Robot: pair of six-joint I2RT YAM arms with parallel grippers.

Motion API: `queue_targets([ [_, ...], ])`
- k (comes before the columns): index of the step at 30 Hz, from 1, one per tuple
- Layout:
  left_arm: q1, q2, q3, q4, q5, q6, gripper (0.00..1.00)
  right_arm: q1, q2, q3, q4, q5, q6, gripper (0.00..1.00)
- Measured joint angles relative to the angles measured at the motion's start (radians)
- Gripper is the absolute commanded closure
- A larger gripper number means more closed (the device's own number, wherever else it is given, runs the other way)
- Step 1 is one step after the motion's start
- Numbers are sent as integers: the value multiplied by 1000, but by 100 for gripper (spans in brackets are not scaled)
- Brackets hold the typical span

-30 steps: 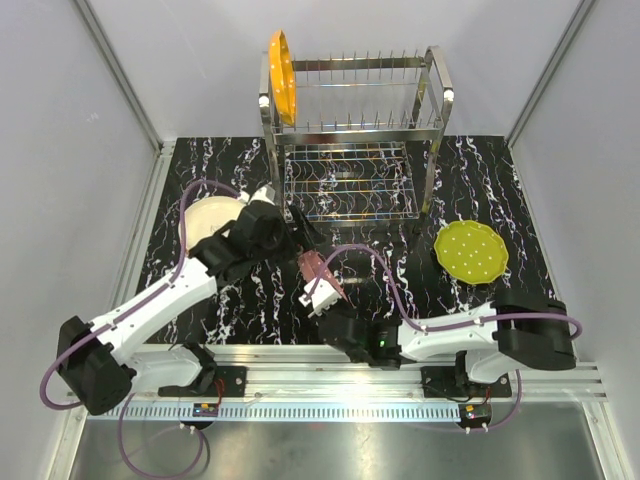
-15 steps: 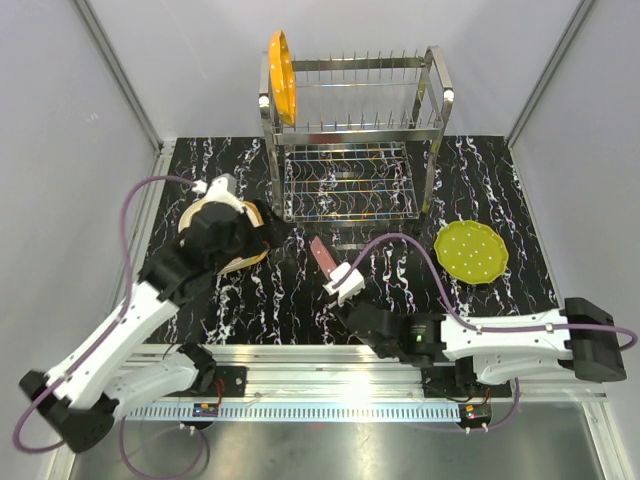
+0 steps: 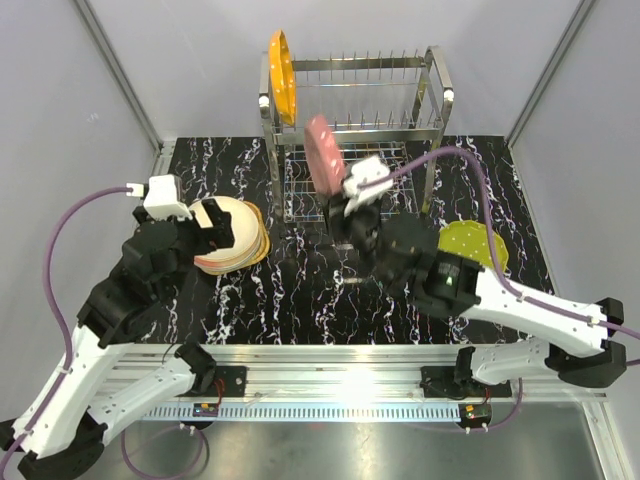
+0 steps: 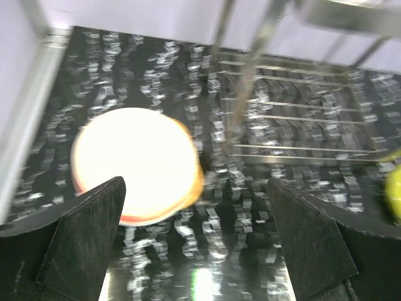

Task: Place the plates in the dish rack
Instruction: Insert the plate into the dish rack

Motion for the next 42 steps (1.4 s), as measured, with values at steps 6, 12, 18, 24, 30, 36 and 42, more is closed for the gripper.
queue_targets([
  [6, 0, -46, -138, 20, -76, 80, 1, -181, 163, 333, -47, -51, 4, 100],
  [12, 0, -45, -219, 47, -105, 114, 1, -326, 349, 581, -125, -139, 28, 100],
  [18, 0, -68, -276, 85, -116, 125, 1, -423, 574, 871, -229, -216, 35, 100],
  [24, 0, -108, -340, 108, -117, 123, 1, -472, 769, 1134, -298, -274, 31, 100],
  [30, 0, -95, -363, 121, -111, 119, 1, -490, 865, 1228, -296, -305, 19, 99],
  [36, 0, -89, -366, 132, -106, 119, 1, -508, 920, 1244, -253, -304, 9, 100],
  [42, 0, -89, -379, 143, -95, 117, 1, -520, 979, 1261, -206, -302, -2, 100],
])
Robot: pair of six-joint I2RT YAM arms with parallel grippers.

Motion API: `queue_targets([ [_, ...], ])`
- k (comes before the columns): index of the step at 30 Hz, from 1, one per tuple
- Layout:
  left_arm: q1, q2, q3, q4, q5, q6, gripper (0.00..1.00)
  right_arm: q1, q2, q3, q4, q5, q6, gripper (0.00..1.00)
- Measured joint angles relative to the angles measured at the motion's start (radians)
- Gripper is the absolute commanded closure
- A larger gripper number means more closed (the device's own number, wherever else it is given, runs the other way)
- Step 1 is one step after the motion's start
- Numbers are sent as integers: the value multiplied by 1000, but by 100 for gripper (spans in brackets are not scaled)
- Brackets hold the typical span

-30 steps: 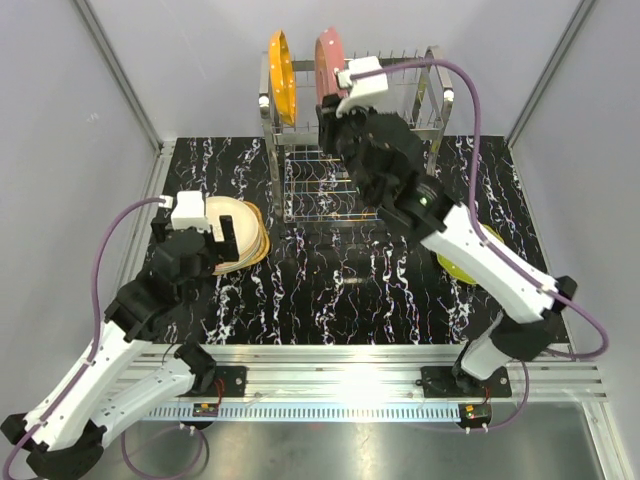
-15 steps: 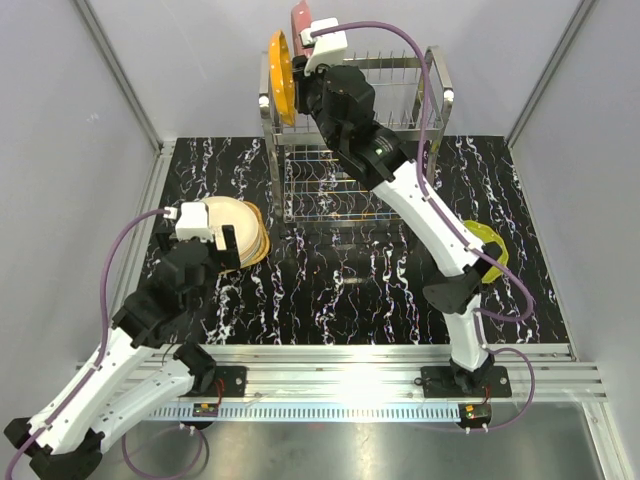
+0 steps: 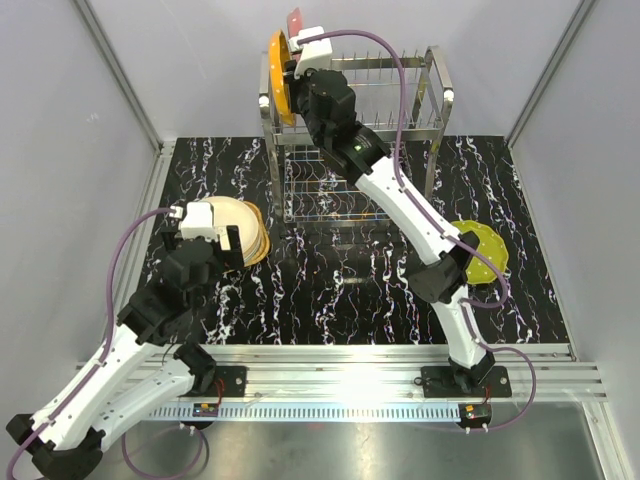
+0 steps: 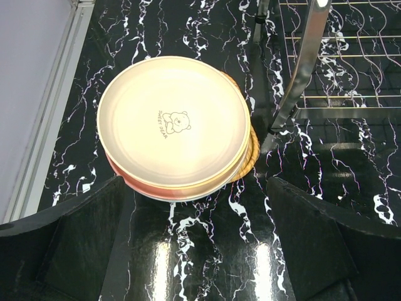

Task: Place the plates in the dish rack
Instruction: Insert the plate into the dish rack

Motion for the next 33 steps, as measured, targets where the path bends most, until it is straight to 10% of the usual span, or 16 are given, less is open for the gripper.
queue_targets([
  [33, 0, 0, 0, 7, 33, -1, 1, -20, 79, -24, 170, 43, 11, 99],
])
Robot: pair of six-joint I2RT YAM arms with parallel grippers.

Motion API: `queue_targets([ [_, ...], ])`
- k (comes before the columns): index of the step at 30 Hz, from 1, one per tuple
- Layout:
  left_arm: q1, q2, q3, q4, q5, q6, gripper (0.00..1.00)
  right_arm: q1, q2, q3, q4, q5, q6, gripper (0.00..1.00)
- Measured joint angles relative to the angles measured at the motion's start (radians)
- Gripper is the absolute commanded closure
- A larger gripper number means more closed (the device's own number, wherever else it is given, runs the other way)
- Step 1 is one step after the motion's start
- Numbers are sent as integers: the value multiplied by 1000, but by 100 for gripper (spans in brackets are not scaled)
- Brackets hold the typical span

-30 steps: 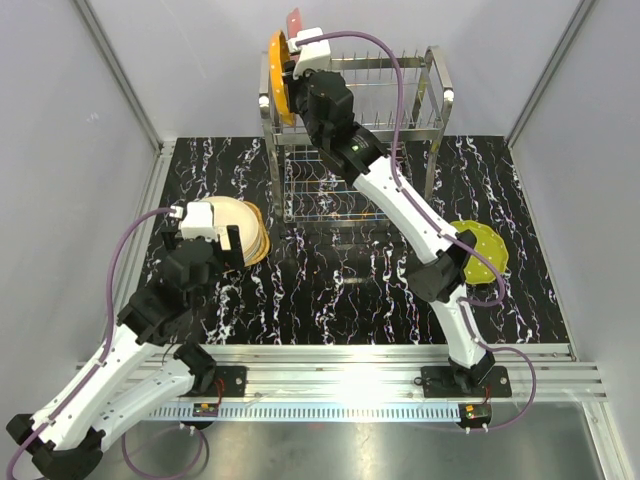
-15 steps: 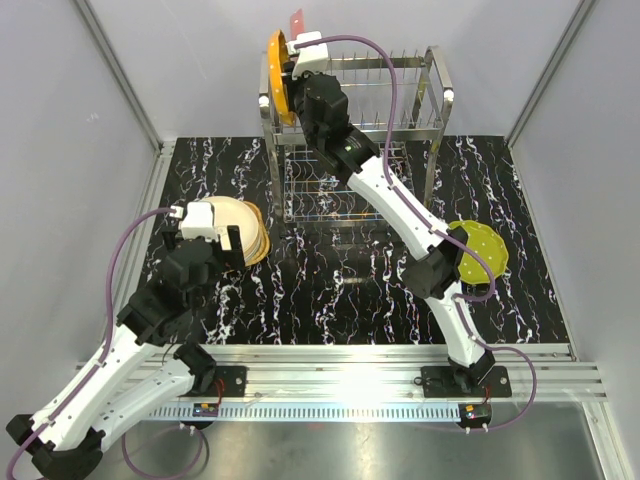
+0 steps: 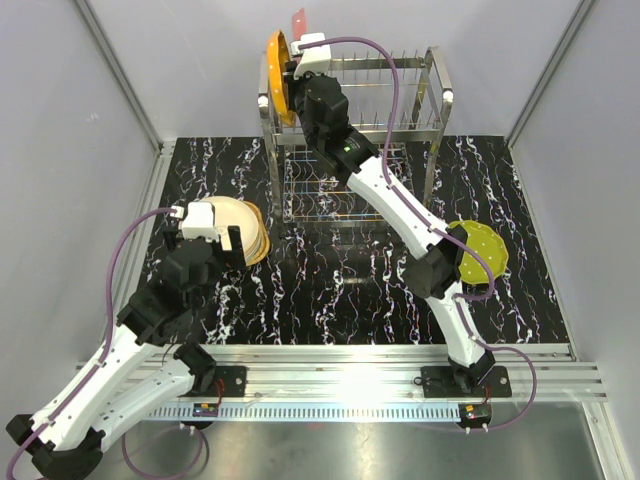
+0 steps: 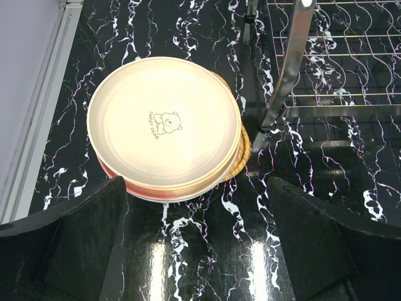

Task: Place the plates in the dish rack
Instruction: Insert the plate into the dish rack

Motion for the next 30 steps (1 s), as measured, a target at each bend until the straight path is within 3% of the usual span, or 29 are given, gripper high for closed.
queue_targets([
  [16, 0, 15, 0, 0, 11, 0, 1, -5, -38, -63, -23, -11, 90, 87],
  [21, 0, 15, 0, 0, 14, 0, 1, -4, -46, -63, -43, -19, 92, 67],
  [30, 0, 19, 0, 0, 18, 0, 1, -3, -67, -63, -58, -22, 93, 58],
])
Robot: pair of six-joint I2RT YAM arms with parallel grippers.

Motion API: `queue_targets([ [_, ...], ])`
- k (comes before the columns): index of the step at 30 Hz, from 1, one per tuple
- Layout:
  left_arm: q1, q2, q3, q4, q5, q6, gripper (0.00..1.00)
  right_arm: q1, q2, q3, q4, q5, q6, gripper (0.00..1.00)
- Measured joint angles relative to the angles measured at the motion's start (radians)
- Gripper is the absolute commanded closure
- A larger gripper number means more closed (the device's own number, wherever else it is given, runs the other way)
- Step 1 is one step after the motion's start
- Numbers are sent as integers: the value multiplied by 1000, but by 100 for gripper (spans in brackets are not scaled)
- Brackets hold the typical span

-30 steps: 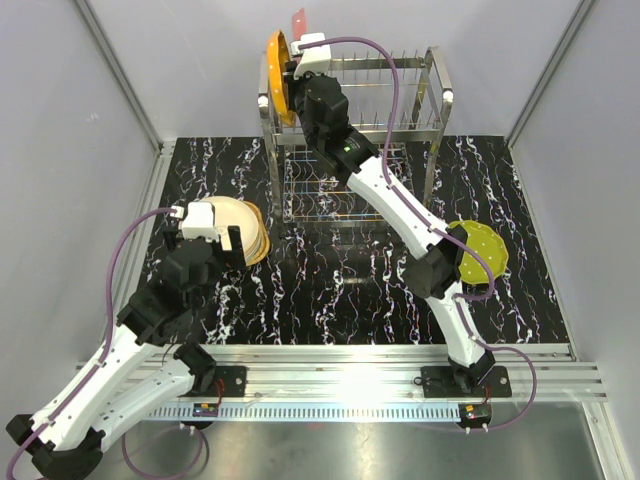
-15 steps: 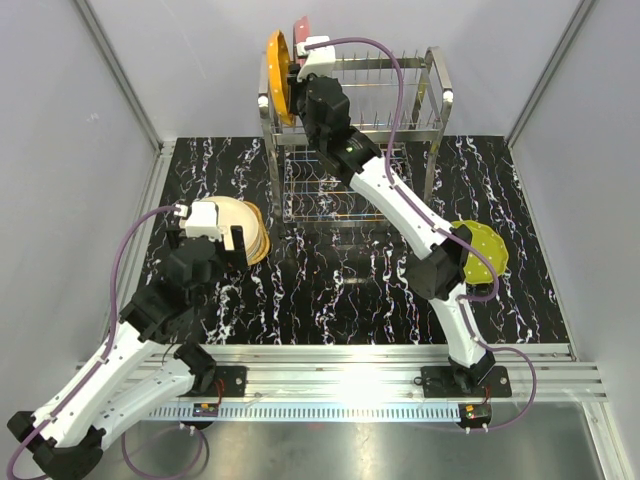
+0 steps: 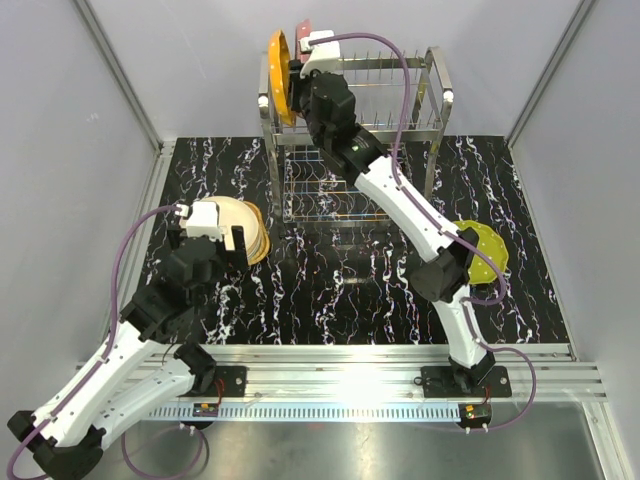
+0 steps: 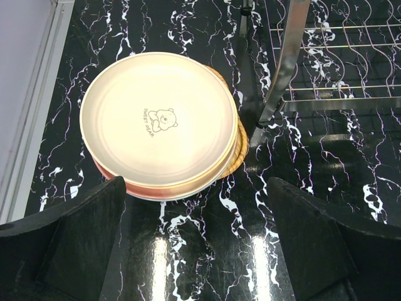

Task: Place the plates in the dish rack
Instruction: Insert the plate into the dish rack

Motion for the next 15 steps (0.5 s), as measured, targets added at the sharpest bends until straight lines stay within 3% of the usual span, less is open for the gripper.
queue_targets([
  [6, 0, 3, 0, 0, 5, 0, 1, 1, -55, 0, 27, -6, 0, 58],
  [10, 0, 6, 0, 0, 8, 0, 1, 2, -73, 0, 47, -21, -1, 64],
  [15, 0, 8, 0, 0, 10, 0, 1, 5, -74, 0, 44, -21, -1, 65],
])
